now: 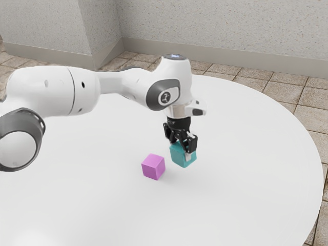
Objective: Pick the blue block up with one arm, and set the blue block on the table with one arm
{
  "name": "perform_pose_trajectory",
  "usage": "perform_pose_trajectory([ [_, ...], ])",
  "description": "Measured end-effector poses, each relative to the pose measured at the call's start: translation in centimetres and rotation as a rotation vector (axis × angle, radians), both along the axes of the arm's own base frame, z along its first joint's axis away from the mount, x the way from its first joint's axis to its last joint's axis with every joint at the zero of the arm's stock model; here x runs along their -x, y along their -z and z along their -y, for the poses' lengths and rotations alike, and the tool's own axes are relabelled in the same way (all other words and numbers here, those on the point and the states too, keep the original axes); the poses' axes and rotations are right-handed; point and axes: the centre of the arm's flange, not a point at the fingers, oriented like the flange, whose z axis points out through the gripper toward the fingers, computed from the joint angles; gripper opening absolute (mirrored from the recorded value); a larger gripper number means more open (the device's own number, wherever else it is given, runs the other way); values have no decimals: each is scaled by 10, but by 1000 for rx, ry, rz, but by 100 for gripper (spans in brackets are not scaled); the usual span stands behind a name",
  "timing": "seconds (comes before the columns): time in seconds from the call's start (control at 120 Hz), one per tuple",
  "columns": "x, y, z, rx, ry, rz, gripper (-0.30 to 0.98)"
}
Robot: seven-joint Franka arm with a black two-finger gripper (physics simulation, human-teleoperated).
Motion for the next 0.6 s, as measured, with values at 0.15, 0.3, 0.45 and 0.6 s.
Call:
perform_pose_trajectory([
  [0.15, -5, 25, 8, 0, 7, -27, 39],
  [0.3, -6, 30, 13, 4, 11, -30, 49],
  [0.45, -6, 19, 13, 8, 11, -15, 59],
  [0.6, 0, -53, 9, 19, 11, 70, 64],
])
